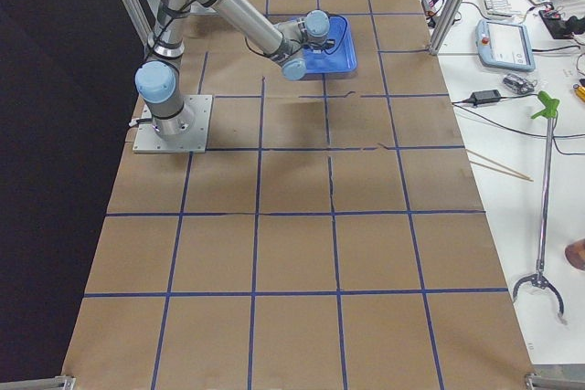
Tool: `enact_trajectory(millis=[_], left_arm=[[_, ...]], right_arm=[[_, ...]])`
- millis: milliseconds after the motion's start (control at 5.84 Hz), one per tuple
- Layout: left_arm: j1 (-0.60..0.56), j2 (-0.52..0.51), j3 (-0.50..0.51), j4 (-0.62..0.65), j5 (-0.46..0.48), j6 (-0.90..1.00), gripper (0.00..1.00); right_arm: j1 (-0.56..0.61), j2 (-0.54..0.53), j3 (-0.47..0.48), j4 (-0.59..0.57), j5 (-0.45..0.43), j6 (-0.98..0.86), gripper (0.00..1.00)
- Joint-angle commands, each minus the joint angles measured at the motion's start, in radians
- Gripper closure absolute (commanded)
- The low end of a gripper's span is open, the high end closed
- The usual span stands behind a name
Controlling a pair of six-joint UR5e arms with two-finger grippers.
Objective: Assemble white blocks and place on blue tray
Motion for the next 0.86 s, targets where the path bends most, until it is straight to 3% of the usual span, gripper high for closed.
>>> enact_trajectory(millis=[0,685], left_arm=[[-0.001,-0.008,0.011,0.014,-0.003,-0.007,0.01],[-0.002,-0.003,0.005,0.012,-0.002,-0.007,0.01]], right_arm=[[0.002,0.0,0.009,-0.011,0.001,0.0,0.67],[0.019,0.018,0.012,-0.031,0.003,0.013,0.67]])
